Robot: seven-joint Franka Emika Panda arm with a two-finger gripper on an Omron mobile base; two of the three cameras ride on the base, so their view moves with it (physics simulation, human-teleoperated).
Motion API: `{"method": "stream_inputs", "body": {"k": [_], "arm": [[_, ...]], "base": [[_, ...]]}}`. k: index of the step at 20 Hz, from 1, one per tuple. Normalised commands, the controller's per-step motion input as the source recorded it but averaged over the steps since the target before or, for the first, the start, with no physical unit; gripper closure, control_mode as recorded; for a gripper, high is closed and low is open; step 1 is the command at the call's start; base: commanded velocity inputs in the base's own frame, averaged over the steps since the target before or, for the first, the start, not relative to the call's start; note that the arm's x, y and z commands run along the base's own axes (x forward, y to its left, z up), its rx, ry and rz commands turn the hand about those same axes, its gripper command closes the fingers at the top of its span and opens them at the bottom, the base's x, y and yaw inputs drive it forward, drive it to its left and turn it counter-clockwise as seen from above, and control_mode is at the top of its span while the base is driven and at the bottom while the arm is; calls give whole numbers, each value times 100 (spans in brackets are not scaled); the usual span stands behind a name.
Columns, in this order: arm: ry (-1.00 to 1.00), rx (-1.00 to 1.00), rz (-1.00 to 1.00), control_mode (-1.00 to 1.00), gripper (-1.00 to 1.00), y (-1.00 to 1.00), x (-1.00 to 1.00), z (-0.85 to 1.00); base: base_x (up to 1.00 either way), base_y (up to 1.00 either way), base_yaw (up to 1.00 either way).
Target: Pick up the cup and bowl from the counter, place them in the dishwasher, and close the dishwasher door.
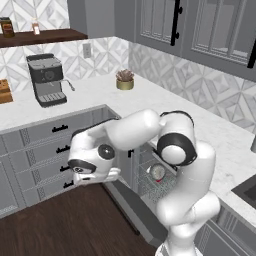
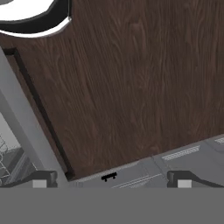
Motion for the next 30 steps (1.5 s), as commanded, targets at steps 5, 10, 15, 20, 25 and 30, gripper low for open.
{"method": "stream_inputs", "body": {"k": [5, 10, 15, 20, 25, 30], "arm": [[-9, -77, -3, -100, -100, 66, 2, -67], [33, -71, -1, -100, -100, 38, 38, -94], [27, -45, -8, -100, -100, 90, 50, -74], [11, -44, -8, -100, -100, 59, 34, -64], [1, -54, -6, -100, -100, 2, 50, -51], [0, -56, -1, -100, -100, -1, 51, -33]], "base": [[0, 0, 0], [0, 0, 0], [0, 0, 0], [0, 0, 0], [0, 0, 0], [0, 0, 0]]}}
